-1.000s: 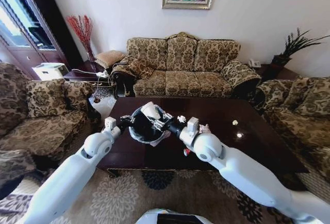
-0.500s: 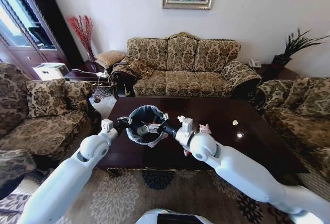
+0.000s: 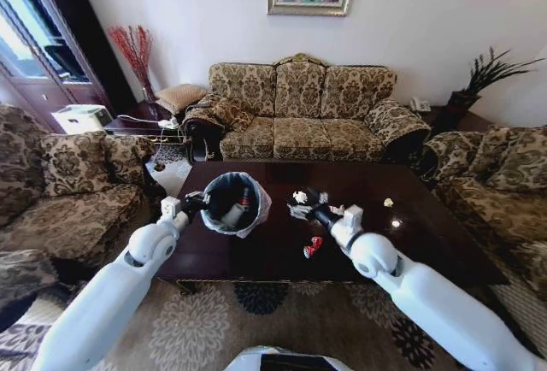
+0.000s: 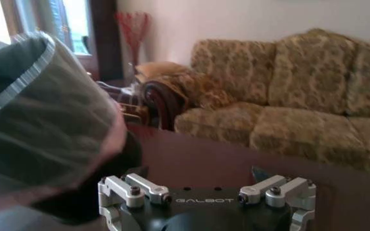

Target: Move to the front of the table and place the trash on the table into the trash bin.

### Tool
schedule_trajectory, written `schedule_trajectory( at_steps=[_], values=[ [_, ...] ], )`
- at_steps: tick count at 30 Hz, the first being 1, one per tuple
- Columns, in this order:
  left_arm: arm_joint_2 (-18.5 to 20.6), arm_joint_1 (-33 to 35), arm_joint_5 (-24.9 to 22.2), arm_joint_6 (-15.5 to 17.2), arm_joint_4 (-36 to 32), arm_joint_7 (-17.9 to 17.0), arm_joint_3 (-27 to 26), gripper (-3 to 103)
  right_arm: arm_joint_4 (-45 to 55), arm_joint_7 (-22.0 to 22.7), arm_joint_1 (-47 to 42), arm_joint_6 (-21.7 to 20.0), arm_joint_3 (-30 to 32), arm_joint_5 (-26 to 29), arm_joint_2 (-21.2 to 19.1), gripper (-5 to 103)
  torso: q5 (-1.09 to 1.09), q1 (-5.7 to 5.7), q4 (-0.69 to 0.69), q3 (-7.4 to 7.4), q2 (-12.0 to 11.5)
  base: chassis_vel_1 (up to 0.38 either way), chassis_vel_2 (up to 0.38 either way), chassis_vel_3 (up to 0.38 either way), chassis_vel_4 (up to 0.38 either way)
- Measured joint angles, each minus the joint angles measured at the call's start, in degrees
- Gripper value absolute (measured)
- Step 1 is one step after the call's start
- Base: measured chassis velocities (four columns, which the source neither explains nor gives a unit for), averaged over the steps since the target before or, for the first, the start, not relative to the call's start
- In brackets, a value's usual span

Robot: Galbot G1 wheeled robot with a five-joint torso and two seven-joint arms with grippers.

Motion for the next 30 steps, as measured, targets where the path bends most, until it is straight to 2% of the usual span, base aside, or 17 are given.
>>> schedule_trajectory(
  at_steps=[1, 4, 6, 9, 10, 11, 13, 15, 19, 23, 26, 30],
  values=[
    [0.0, 0.0, 0.0, 0.0, 0.0, 0.0, 0.0, 0, 0.0, 0.0, 0.0, 0.0, 0.0, 0.0, 0.0, 100, 0.0, 0.0, 0.0, 0.0, 0.0, 0.0, 0.0, 0.0, 0.0],
    [-0.51, 0.24, -0.11, 0.31, -0.7, -0.19, 0.52, 0, -7.88, 4.46, -3.87, 3.05, 1.84, -3.79, 6.36, 100, -0.01, 0.01, -0.07, 0.0, 0.0, 0.0, 0.0, 0.0, 0.0],
    [-0.51, 0.76, -0.07, 0.3, -0.76, -0.16, 0.52, 0, -10.55, 7.12, -6.03, 4.04, 3.1, -4.72, 9.24, 100, 0.02, 0.01, -0.04, 0.0, 0.0, 0.0, 0.0, 0.0, 0.0],
    [-0.5, 1.11, 0.06, 0.18, -0.76, -0.07, 0.5, 0, -12.27, 9.59, -7.62, 4.95, 4.0, -5.62, 11.54, 100, 0.0, 0.0, -0.04, 0.0, 0.0, 0.0, 0.0, 0.0, 0.0],
    [-0.48, 1.38, 0.17, 0.02, -0.76, 0.09, 0.48, 0, -13.33, 12.27, -8.55, 5.73, 3.99, -5.8, 13.14, 100, -0.02, 0.0, -0.05, 0.0, 0.0, 0.0, 0.0, 0.0, 0.0],
    [-0.48, 1.38, 0.17, 0.02, -0.76, 0.09, 0.48, 0, -13.33, 12.27, -8.55, 5.73, 3.99, -5.8, 13.14, 100, -0.02, 0.0, -0.05, 0.0, 0.0, 0.0, 0.0, 0.0, 0.0],
    [-0.44, 1.67, 0.31, -0.13, -0.76, 0.45, 0.47, 0, -14.83, 16.27, -9.82, 6.66, 3.8, -5.25, 16.16, 100, -0.01, 0.0, -0.04, 0.0, 0.0, 0.0, 0.0, 0.0, 0.0],
    [-0.44, 1.73, 0.38, -0.15, -0.76, 0.51, 0.47, 0, -15.29, 17.0, -10.12, 6.86, 3.78, -5.01, 17.09, 100, -0.02, 0.0, -0.04, 0.0, 0.0, 0.0, 0.0, 0.0, 0.0],
    [-0.46, 1.83, 0.5, -0.31, -0.76, 0.69, 0.57, 0, -17.42, 20.78, -10.3, 7.44, 3.34, -3.68, 21.86, 100, -0.01, 0.0, -0.05, 0.0, 0.0, 0.0, 0.0, 0.0, 0.0],
    [-0.46, 1.95, 0.5, -0.33, -0.76, 0.71, 0.58, 0, -18.3, 21.77, -9.81, 7.45, 3.32, -2.62, 22.9, 100, -0.02, 0.0, -0.04, 0.0, 0.0, 0.0, 0.0, 0.0, 0.0],
    [-0.45, 2.04, 0.48, -0.58, -0.76, 0.84, 0.59, 0, -20.06, 24.27, -8.85, 7.58, 3.4, 0.58, 24.34, 100, 0.0, 0.01, -0.04, 0.0, 0.0, 0.0, 0.0, 0.0, 0.0],
    [-0.47, 2.0, 0.48, -0.69, -0.62, 0.98, 0.67, 0, -21.05, 24.29, -8.47, 7.57, 3.29, 2.34, 24.47, 100, -0.01, 0.01, -0.06, 0.0, 0.0, 0.0, 0.0, 0.0, 0.0]
  ],
)
